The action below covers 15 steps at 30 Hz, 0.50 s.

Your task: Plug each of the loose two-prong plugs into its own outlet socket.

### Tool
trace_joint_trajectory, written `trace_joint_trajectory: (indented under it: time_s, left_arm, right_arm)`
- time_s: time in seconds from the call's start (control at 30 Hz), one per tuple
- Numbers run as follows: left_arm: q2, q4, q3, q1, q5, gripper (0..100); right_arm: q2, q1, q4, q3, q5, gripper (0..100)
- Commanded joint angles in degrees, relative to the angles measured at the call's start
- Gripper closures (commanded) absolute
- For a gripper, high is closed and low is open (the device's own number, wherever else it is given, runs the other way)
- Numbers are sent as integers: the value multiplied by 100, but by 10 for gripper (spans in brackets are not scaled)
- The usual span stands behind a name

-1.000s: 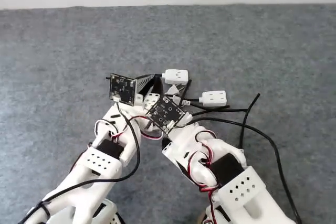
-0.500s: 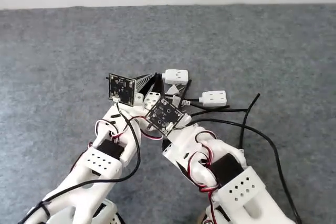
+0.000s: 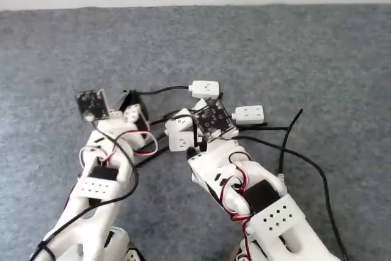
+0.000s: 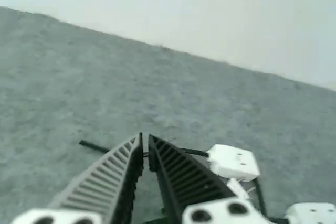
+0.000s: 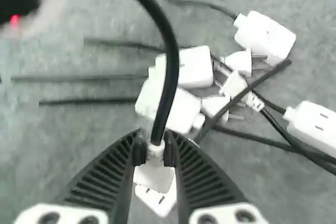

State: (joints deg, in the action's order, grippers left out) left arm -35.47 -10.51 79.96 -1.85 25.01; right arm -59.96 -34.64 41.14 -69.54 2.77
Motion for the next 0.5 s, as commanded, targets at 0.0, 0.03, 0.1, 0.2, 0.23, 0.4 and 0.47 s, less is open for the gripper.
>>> trace_joint_trajectory:
  time_s: [0.0, 0.03, 0.1, 0.2, 0.23, 0.4, 0.47]
  left_arm:
    - [-158, -1160, 497, 273, 62, 987]
    - [-158, -1547, 734, 281, -62, 987]
    - [-158, -2277, 1209, 246, -440, 987]
    - [-114, -2848, 1552, 255, -545, 987]
    - [-114, -2752, 1525, 281, -501, 987]
    - [-158, -2409, 1499, 237, -404, 987]
    - [-132, -2400, 1499, 237, -404, 987]
  right_arm:
    - [-75, 136, -532, -35, 220, 991]
    - [-75, 189, -673, -79, 290, 991]
    - [-75, 312, -980, -246, 413, 991]
    - [-75, 347, -1191, -422, 448, 991]
    - [-75, 347, -1244, -457, 448, 991]
    - [-75, 365, -1376, -607, 457, 991]
    - [-75, 374, -1631, -774, 457, 991]
